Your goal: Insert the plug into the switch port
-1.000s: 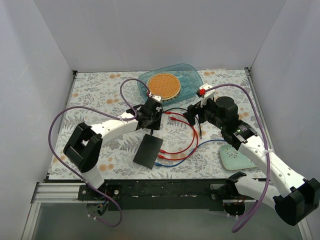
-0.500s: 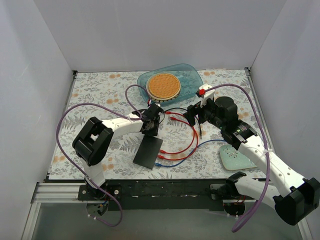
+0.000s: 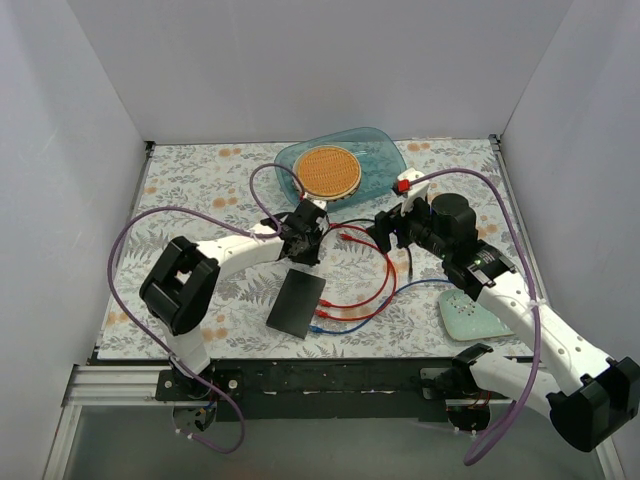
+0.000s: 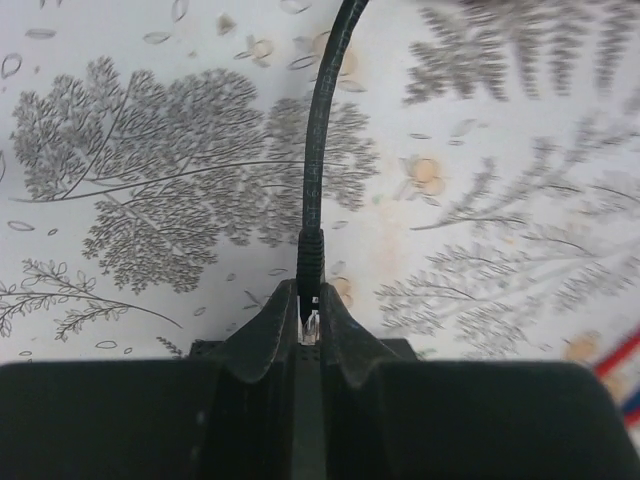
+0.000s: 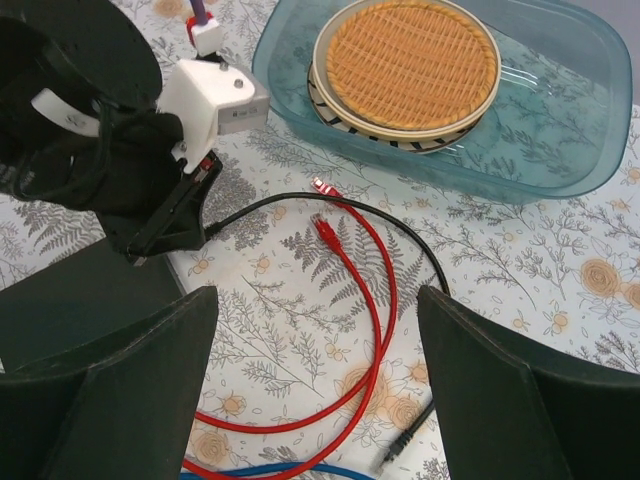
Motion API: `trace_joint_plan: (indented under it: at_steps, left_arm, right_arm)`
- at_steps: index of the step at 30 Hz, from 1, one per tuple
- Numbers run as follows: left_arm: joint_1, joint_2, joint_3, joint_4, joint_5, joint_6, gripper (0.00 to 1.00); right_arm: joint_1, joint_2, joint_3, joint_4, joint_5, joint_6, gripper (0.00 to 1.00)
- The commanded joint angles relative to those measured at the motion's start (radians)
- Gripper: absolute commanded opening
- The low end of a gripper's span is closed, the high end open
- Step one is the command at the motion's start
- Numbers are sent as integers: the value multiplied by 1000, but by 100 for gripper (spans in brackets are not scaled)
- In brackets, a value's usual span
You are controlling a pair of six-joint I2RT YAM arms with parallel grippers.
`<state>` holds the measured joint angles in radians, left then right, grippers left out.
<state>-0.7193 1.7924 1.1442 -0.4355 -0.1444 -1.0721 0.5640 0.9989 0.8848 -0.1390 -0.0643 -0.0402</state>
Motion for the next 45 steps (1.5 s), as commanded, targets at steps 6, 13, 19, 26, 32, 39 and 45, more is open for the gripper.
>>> trace_joint_plan:
  at_steps: [6,13,19,26,32,39,45]
  left_arm:
    - [11,-280,114,78,400,78,0]
    - [20,-274,150,-37,644,147,0]
    - [34,-265,184,-98,764,179,0]
    - [34,-268,232,-152,865,227,0]
    - [34,-268,229,-172,884,250,0]
    - [44,-297,223,-163,907,265,0]
    - [109,-350,198,-112,937,236,0]
  right_arm:
    - [-3,-46,-3,76,-209,-95,88]
    - [2,-46,-1,96,-324,-151,91]
    - [5,-85,-32,122,-377,-182,91]
    - [37,-11,-9,69,-419,-217,89]
    - [92,35,17,17,-420,-265,88]
    - [131,112,57,-62,-440,-302,78]
    - [140,161,98,-123,-442,-311,40]
